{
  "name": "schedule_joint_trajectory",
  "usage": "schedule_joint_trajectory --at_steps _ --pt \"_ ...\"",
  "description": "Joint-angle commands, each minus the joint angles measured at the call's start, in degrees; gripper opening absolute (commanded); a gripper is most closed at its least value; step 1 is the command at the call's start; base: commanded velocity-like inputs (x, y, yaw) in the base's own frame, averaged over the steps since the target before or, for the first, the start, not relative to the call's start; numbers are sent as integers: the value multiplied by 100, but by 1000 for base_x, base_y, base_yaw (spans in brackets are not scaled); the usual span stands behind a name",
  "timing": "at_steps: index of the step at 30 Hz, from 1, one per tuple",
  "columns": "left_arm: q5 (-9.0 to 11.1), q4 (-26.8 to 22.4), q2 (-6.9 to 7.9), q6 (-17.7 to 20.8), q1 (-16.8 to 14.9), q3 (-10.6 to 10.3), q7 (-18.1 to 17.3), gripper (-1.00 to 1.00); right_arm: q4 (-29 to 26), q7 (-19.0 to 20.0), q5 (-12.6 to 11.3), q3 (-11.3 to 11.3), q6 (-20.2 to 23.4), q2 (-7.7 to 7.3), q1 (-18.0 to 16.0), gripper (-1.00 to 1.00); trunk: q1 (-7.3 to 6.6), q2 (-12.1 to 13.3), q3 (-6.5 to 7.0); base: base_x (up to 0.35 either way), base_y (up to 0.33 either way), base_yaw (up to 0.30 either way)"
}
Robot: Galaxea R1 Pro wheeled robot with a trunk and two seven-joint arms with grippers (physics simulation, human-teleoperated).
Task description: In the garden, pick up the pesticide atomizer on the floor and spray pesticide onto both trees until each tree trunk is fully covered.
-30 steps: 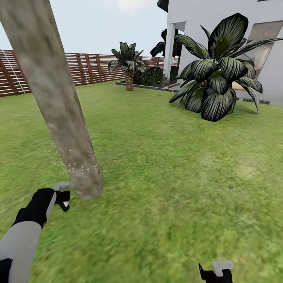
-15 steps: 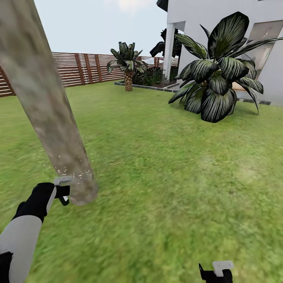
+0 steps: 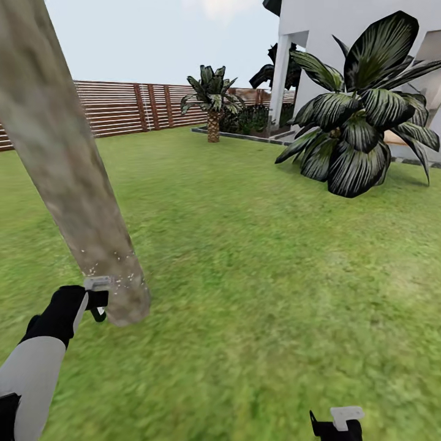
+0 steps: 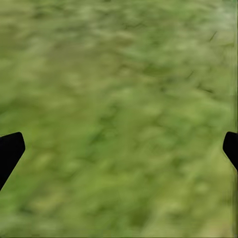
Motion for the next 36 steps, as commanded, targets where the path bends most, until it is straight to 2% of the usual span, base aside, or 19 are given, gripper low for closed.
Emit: schedule_joint_trajectory --at_steps 1,11,18,31,36 --pt "-33 0 -7 0 0 2 -1 -100 1 0 0 -3 0 0 0 100 0 0 0 170 -227 4" --pt "-77 0 -14 40 35 3 -1 -100 2 0 0 0 0 2 0 100 0 0 0 25 -267 0" --pt "-83 2 -5 44 50 4 1 -100 2 0 0 0 0 0 0 100 0 0 0 173 -240 12" --pt "-89 8 -34 44 61 -26 8 -100 0 0 0 1 0 2 0 100 0 0 0 219 -209 261" --pt "-106 8 -13 44 61 -18 8 -100 0 0 0 1 0 0 0 100 0 0 0 -159 -183 242"
